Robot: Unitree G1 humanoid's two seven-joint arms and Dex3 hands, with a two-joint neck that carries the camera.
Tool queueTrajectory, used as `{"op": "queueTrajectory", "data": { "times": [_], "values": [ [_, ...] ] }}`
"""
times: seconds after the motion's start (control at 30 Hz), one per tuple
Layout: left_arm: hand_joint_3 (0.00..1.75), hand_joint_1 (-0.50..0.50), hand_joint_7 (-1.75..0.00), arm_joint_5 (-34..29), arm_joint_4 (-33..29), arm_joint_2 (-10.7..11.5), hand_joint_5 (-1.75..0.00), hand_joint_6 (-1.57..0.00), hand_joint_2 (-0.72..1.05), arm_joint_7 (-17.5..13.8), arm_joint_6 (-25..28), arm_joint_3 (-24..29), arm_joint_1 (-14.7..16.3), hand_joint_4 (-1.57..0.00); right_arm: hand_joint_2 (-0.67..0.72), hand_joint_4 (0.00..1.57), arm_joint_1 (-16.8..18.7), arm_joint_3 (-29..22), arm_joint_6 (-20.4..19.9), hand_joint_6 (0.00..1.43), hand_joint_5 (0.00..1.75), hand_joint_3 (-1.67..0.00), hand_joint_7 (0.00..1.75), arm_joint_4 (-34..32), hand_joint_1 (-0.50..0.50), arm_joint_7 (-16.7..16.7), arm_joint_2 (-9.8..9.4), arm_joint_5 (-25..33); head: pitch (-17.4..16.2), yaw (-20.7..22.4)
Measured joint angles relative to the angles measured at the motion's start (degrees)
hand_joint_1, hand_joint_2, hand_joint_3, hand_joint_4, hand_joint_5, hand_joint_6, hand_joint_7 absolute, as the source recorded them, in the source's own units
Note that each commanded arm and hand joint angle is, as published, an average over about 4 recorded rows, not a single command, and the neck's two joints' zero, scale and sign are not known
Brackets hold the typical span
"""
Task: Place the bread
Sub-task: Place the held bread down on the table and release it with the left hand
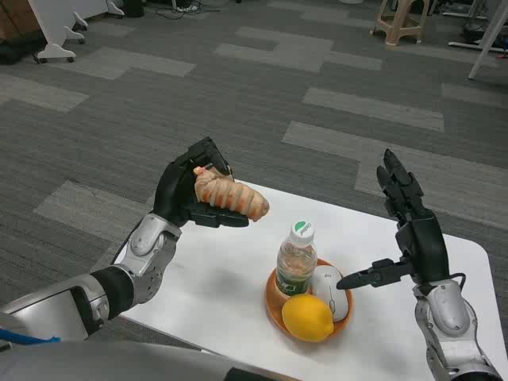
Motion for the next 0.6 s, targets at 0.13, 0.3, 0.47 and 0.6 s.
{"op": "queueTrajectory", "data": {
  "times": [0.13, 0.3, 0.47, 0.6],
  "values": [
    [0.09, 0.23, -1.68, -2.07, 0.47, -0.63, -1.75, -1.07, 1.05, 1.31, -0.18, -1.81, -2.37, -1.28, 0.09, 0.0, -2.12, 0.11, -0.06, 0.0, 0.0, 0.0, 0.0, 2.98, -0.17, -0.22, 0.26, 0.03, 0.56, 0.29],
    [0.09, 0.23, -1.68, -2.4, 0.26, -0.72, -1.75, -1.07, 1.05, 1.45, -0.24, -2.07, -3.48, -1.29, 0.09, 0.0, -3.17, 0.1, -0.05, 0.0, 0.0, 0.0, 0.0, 3.28, -0.17, -0.35, 0.5, 0.03, 0.68, 0.31],
    [0.09, 0.23, -1.68, -2.41, 0.19, -0.72, -1.75, -1.07, 1.05, 1.46, -0.24, -2.09, -3.46, -1.27, 0.09, 0.0, -3.17, 0.1, -0.05, 0.0, 0.0, 0.0, 0.0, 3.26, -0.17, -0.35, 0.56, 0.03, 0.73, 0.33],
    [0.09, 0.23, -1.68, -2.4, 0.05, -0.72, -1.75, -1.07, 1.05, 1.47, -0.24, -2.09, -3.26, -1.27, 0.09, 0.0, -3.15, 0.1, -0.05, 0.0, 0.0, 0.0, 0.0, 3.08, -0.17, -0.35, 0.56, 0.03, 0.72, 0.41]
  ]
}}
